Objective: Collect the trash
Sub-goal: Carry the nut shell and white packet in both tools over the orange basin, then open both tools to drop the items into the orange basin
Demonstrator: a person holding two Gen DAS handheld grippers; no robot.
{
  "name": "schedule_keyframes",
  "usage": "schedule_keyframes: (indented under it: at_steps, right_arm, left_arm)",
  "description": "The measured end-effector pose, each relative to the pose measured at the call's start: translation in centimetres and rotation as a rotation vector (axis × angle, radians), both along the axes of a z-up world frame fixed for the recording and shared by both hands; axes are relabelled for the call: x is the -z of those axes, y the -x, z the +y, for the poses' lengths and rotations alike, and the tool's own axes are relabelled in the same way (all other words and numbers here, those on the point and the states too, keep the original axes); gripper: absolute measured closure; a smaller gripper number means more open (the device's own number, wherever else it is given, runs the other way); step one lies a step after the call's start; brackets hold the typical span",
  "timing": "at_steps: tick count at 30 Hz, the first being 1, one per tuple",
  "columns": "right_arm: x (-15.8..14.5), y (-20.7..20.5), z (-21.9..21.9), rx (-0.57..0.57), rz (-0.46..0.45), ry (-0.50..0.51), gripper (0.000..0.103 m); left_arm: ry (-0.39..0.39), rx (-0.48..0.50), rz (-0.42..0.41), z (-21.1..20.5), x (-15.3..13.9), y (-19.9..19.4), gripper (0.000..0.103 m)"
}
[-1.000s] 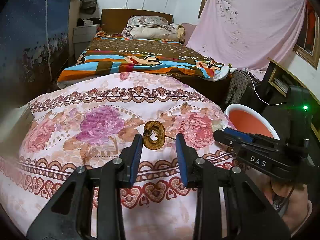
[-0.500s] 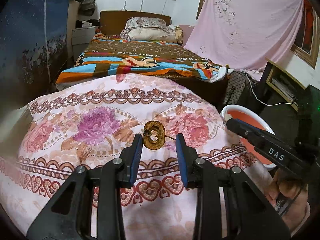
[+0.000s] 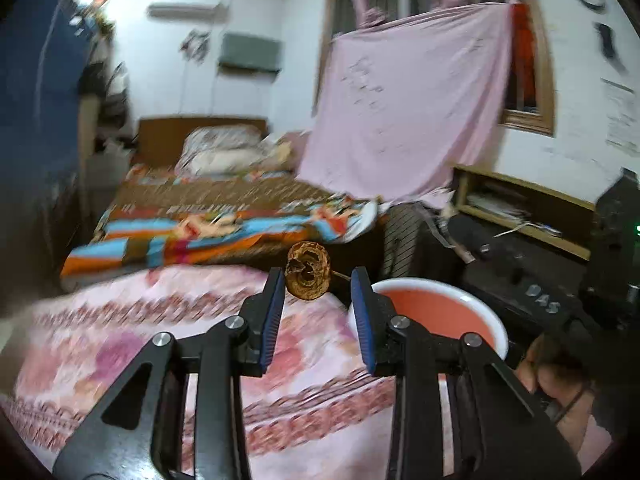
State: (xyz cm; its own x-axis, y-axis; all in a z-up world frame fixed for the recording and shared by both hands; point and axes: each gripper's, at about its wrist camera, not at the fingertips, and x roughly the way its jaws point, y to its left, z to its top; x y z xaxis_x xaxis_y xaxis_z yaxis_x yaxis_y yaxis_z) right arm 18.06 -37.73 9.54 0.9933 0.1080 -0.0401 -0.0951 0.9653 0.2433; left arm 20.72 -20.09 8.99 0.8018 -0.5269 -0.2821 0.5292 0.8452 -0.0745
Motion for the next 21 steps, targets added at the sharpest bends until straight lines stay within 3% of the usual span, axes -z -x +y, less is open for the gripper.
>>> schedule_keyframes:
  at_steps: [4,10,18,21]
  right_arm:
    - [0.0,0.5,-2.5,0.071,-0.010,-0.014,0.086]
    - [0.3,1.4,-6.2,0.150,-0.022,-0.081,0.086]
    - [1.4,1.1,-8.1,0.194,0.040,-0.149,0.085]
    - [1.8,0.8,-8.1,0.199,0.079,-0.158,0.085]
  left_arm:
    - [-0.014,0.068,-0.056,-2.4,-0.6,0.5,0.085]
    - [-0.030,0.144,-0.051,-5.0,-0.5,0.0,0.085]
    - [-0.094,0.197,0.063,-7.9,1.1,-1.5,0.085]
    - [-0.096,0.215,0.142,-8.6,1.9,-2.6,0.085]
